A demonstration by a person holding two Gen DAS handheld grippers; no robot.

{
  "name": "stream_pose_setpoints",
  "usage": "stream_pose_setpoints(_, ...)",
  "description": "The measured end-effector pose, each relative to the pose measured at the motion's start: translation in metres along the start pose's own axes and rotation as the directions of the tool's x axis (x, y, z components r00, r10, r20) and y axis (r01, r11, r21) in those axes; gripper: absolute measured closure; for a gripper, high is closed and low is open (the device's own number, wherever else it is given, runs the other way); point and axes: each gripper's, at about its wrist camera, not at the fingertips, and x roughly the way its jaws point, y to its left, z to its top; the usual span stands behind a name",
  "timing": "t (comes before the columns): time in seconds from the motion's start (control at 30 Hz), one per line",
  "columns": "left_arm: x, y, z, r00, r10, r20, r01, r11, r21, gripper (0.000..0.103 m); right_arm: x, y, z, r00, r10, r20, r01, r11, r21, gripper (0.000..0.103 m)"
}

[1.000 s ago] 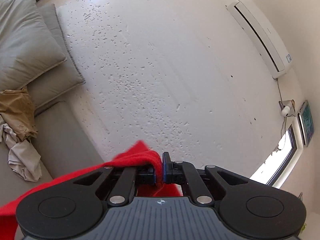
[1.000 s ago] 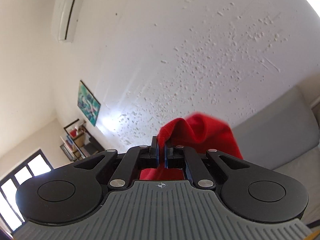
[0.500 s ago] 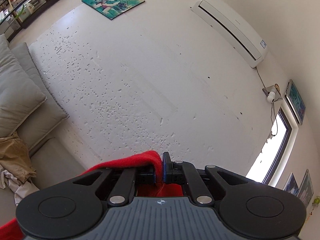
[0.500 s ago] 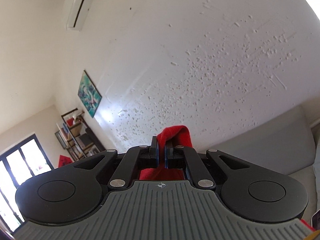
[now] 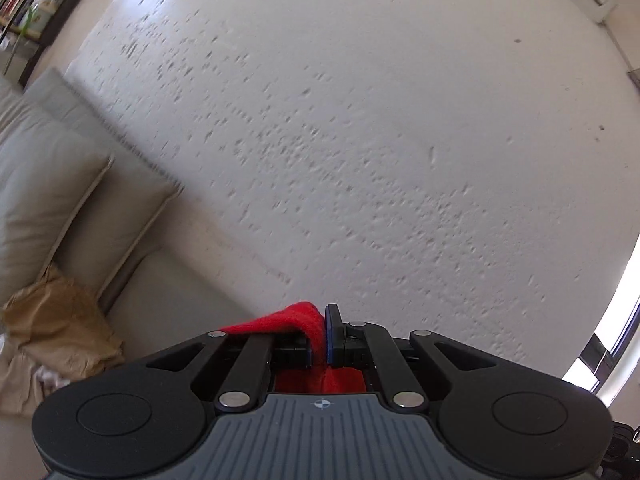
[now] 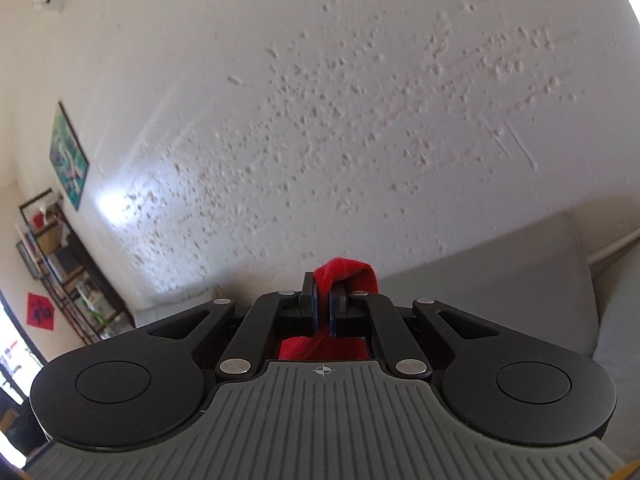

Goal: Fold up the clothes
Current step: 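Raise the shirt high with both grippers to shake it out, then lay the shirt flat on the sofa with both grippers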

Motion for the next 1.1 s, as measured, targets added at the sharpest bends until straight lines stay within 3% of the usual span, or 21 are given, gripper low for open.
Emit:
stream_pose_setpoints(0.07, -0.010, -0.011, 0.005, 0.998, -0.037, 0.049, 0.035, 0.998, 0.044, 0.099, -0.014, 0.011, 0.009, 0.998, 0.028, 0.056, -0.026, 0.999, -0.043, 0.098)
stream_pose_setpoints(0.13, -0.018, -0.006, -0.009, 0.998, -0.045, 0.039, 0.043, 0.998, 0.037, 0.099, -0.026, 0.007, 0.000, 0.998, 0.027, 0.057, -0.024, 0.998, -0.064, 0.098)
stream_pose_setpoints(0.23, -0.022, 0.021, -0.056, 0.998, -0.013, -0.055, 0.012, 1.000, -0.017, 0.099, -0.035, -0.013, -0.032, 1.000, 0.001, 0.008, 0.000, 0.999, -0.054, 0.098)
stream_pose_setpoints(0.3, -0.026, 0.045, -0.102, 0.989, 0.038, -0.144, -0.046, 0.998, -0.053, 0.099, -0.035, -0.041, -0.072, 0.998, -0.024, -0.061, 0.022, 0.999, -0.032, 0.098)
stream_pose_setpoints(0.4, -0.034, 0.087, -0.180, 0.945, 0.123, -0.302, -0.167, 0.978, -0.123, 0.099, -0.027, -0.086, -0.141, 0.981, -0.095, -0.172, 0.095, 0.995, -0.004, 0.098)
stream_pose_setpoints(0.53, -0.060, 0.135, -0.269, 0.847, 0.212, -0.488, -0.347, 0.916, -0.203, 0.099, -0.026, -0.144, -0.237, 0.921, -0.205, -0.332, 0.241, 0.968, 0.071, 0.098)
stream_pose_setpoints(0.67, -0.084, 0.147, -0.301, 0.787, 0.257, -0.560, -0.421, 0.888, -0.184, 0.099, -0.038, -0.186, -0.311, 0.852, -0.272, -0.447, 0.360, 0.924, 0.124, 0.098)
stream_pose_setpoints(0.73, -0.095, 0.152, -0.315, 0.756, 0.277, -0.593, -0.454, 0.874, -0.171, 0.099, -0.046, -0.197, -0.331, 0.832, -0.288, -0.474, 0.390, 0.911, 0.132, 0.098)
stream_pose_setpoints(0.83, -0.106, 0.147, -0.320, 0.745, 0.293, -0.599, -0.457, 0.878, -0.139, 0.099, -0.061, -0.202, -0.345, 0.823, -0.305, -0.479, 0.417, 0.897, 0.147, 0.099)
stream_pose_setpoints(0.97, -0.117, 0.134, -0.318, 0.735, 0.305, -0.605, -0.445, 0.891, -0.091, 0.099, -0.080, -0.196, -0.341, 0.826, -0.322, -0.463, 0.424, 0.896, 0.134, 0.099)
stream_pose_setpoints(1.1, -0.130, 0.121, -0.314, 0.712, 0.337, -0.616, -0.453, 0.891, -0.036, 0.099, -0.098, -0.191, -0.335, 0.820, -0.318, -0.475, 0.424, 0.896, 0.132, 0.099)
